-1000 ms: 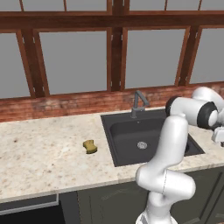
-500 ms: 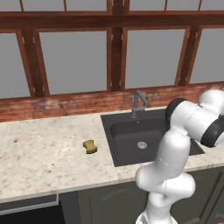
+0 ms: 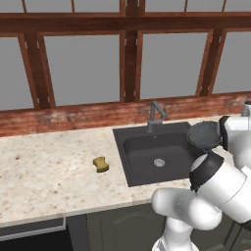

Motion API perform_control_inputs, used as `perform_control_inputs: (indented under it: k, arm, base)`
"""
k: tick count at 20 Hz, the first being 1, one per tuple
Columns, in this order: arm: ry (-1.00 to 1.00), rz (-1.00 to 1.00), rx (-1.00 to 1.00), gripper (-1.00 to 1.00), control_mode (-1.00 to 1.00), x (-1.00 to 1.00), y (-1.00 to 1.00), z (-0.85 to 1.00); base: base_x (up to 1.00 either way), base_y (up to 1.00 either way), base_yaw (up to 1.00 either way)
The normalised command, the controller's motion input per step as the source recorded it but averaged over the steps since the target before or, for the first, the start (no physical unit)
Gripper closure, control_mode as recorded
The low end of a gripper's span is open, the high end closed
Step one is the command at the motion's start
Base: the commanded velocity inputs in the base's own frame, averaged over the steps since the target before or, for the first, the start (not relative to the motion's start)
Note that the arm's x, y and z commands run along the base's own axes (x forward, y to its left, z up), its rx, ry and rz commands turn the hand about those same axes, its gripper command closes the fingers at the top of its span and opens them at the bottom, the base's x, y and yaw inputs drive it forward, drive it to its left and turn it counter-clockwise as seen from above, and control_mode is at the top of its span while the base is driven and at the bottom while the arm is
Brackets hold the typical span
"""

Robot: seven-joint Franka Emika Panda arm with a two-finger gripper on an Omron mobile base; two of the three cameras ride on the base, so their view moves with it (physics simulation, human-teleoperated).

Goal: Pick the pan and sponge and place them into the sink. Then turn on the water.

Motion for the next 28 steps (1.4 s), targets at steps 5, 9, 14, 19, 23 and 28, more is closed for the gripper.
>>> perform_control_inputs:
  k: [5, 9, 14, 19, 23, 28]
  arm:
    - [0.33, 0.21, -0.01, 1.00, -1.00, 0.16, 0.46, 0.03]
    - [0.32, 0.13, 0.00, 1.00, -1.00, 0.41, 0.27, 0.00]
    - [0.26, 0.14, 0.00, 1.00, -1.00, 0.33, 0.09, 0.00]
    - [0.11, 0.17, 0.00, 1.00, -1.00, 0.26, 0.19, -0.06]
    - [0.00, 0.15, 0.00, 1.00, -1.00, 0.29, 0.52, -0.37]
    - [0.00, 0.16, 0.00, 1.00, -1.00, 0.44, 0.59, -0.35]
  base:
    - [0.00, 0.00, 0.00]
    - [0.00, 0.00, 0.00]
    - [0.00, 0.00, 0.00]
    - [0.00, 0.00, 0.00]
    - [0.00, 0.00, 0.00]
    - [0.00, 0.00, 0.00]
